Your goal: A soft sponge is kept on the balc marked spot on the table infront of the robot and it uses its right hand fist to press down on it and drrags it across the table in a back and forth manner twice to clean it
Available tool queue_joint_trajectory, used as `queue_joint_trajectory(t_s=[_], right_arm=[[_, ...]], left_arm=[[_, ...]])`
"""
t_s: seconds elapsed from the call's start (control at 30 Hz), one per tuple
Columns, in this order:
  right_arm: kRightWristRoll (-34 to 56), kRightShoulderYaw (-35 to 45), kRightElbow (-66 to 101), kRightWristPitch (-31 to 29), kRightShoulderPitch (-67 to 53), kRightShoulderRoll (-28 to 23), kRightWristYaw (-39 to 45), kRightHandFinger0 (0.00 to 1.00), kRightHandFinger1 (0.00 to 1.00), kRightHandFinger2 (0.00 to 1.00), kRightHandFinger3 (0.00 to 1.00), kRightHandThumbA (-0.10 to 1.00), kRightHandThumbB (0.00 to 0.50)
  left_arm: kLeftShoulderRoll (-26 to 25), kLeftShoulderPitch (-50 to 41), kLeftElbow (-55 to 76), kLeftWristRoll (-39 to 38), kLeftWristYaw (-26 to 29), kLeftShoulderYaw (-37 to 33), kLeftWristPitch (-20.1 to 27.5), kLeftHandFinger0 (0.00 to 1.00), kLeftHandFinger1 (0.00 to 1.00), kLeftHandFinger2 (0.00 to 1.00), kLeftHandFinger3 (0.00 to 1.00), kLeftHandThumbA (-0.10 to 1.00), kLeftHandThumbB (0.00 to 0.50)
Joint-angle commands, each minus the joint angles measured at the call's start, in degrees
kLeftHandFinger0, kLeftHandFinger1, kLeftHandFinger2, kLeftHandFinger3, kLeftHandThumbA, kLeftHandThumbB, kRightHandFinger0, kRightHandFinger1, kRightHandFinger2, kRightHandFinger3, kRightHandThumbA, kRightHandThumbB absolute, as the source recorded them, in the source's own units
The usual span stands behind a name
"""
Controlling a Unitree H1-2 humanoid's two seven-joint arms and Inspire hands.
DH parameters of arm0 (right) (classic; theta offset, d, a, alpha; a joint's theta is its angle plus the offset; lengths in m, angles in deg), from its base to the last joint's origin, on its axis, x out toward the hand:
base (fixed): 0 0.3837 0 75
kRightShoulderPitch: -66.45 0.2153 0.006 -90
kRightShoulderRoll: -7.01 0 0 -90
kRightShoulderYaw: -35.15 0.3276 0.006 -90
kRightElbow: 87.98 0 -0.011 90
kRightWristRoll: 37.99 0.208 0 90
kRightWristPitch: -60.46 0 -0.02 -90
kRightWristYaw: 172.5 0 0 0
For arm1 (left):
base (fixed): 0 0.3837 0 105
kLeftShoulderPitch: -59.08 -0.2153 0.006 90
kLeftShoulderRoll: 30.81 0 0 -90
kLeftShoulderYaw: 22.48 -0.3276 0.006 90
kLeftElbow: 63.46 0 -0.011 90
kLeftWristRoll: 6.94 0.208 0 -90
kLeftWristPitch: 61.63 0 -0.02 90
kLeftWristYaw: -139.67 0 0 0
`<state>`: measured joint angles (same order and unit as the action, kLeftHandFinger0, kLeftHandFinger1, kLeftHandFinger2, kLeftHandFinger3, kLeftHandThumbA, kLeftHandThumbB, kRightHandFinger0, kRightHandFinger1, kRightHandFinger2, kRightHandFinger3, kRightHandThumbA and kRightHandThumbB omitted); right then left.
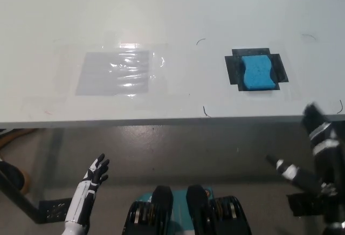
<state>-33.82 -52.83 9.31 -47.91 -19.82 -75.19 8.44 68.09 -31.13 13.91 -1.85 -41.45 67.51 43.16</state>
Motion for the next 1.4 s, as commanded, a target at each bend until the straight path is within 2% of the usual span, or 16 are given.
queue_joint_trajectory(t_s=[0.0,0.1,0.27,0.3,0.33,0.37,0.4,0.43,0.57,0.77,0.9,1.03,1.13,1.17,1.3,1.37], right_arm=[[9.9,5.0,21.3,13.1,18.9,-8.4,-0.9,1.00,1.00,1.00,1.00,1.00,0.390],[12.4,6.0,19.1,18.1,29.0,-11.0,-1.2,1.00,1.00,1.00,1.00,1.00,0.418],[11.4,6.1,8.7,24.1,44.4,-12.0,-1.3,1.00,1.00,1.00,1.00,1.00,0.311],[9.9,6.2,6.7,24.2,46.0,-11.4,-2.1,0.70,0.98,1.00,1.00,1.00,0.253],[6.6,6.4,1.4,22.0,49.5,-9.6,-4.0,0.40,0.65,0.76,0.81,1.00,0.117],[5.4,6.2,-3.9,19.9,52.4,-8.4,-4.7,0.03,0.12,0.22,0.30,1.00,0.080],[3.1,5.9,-6.2,20.4,53.8,-7.9,-5.7,0.01,0.02,0.04,0.08,1.00,0.088],[1.8,5.6,-10.4,19.2,55.8,-7.0,-6.5,0.00,0.00,0.00,0.00,1.00,0.057],[2.0,4.7,-23.7,15.7,62.1,-4.9,-6.5,0.00,0.00,0.00,0.00,1.00,0.106],[-1.1,2.9,-41.8,13.2,69.5,-2.9,-8.7,0.00,0.00,0.00,0.00,1.00,0.112],[1.1,4.1,-56.8,10.3,73.9,-1.3,-9.2,0.00,0.00,0.15,0.18,1.00,0.150],[3.6,5.6,-68.4,9.0,75.9,-0.2,-8.6,0.00,0.01,0.26,0.29,1.00,0.095],[4.4,6.3,-74.1,9.1,75.8,0.0,-8.8,0.00,0.00,0.21,0.22,1.00,0.095],[4.2,6.3,-75.2,8.9,75.8,0.0,-8.9,0.00,0.00,0.19,0.20,1.00,0.019],[3.8,6.5,-82.4,7.6,74.0,0.6,-10.8,0.00,0.00,0.14,0.07,1.00,0.081],[3.9,7.0,-85.1,7.3,72.2,0.9,-11.4,0.00,0.00,0.15,0.04,1.00,0.065]], left_arm=[[-0.8,1.2,0.7,0.2,0.3,0.0,4.9,1.00,1.00,1.00,1.00,1.00,0.093],[-0.6,1.0,1.1,0.2,0.3,-0.1,4.8,1.00,1.00,1.00,1.00,1.00,0.096],[-0.5,1.2,0.8,0.0,0.4,0.1,4.8,1.00,1.00,1.00,1.00,1.00,0.101],[-0.5,1.2,0.8,0.0,0.3,0.1,4.7,1.00,1.00,1.00,1.00,1.00,0.091],[-0.6,1.2,0.6,-0.1,0.2,0.1,5.0,1.00,1.00,1.00,1.00,1.00,0.082],[-0.5,1.2,0.5,-0.4,0.1,0.1,4.9,1.00,1.00,1.00,1.00,1.00,0.092],[-0.5,1.1,0.4,-0.3,0.2,0.0,5.0,1.00,1.00,1.00,1.00,1.00,0.092],[-0.5,1.0,0.3,-0.2,0.2,0.0,5.2,1.00,1.00,1.00,1.00,1.00,0.091],[-0.2,0.0,0.4,0.0,0.4,-0.1,5.5,1.00,1.00,1.00,1.00,1.00,0.091],[-0.4,-0.6,0.9,0.8,0.8,-0.1,5.3,1.00,1.00,1.00,1.00,1.00,0.078],[0.0,-1.1,1.3,0.9,0.9,-0.2,5.7,1.00,1.00,1.00,1.00,1.00,0.067],[0.0,-1.3,2.2,1.2,1.0,-0.2,5.4,1.00,1.00,1.00,1.00,1.00,0.070],[0.0,-1.3,2.4,0.9,0.8,-0.2,5.3,1.00,1.00,1.00,1.00,1.00,0.065],[0.0,-1.3,2.5,0.7,0.6,-0.2,5.3,1.00,1.00,1.00,1.00,1.00,0.059],[-0.2,-1.4,2.7,0.7,0.3,-0.4,5.5,1.00,1.00,1.00,1.00,1.00,0.064],[-0.3,-1.4,2.5,0.4,0.1,-0.4,5.8,1.00,1.00,1.00,1.00,1.00,0.087]])
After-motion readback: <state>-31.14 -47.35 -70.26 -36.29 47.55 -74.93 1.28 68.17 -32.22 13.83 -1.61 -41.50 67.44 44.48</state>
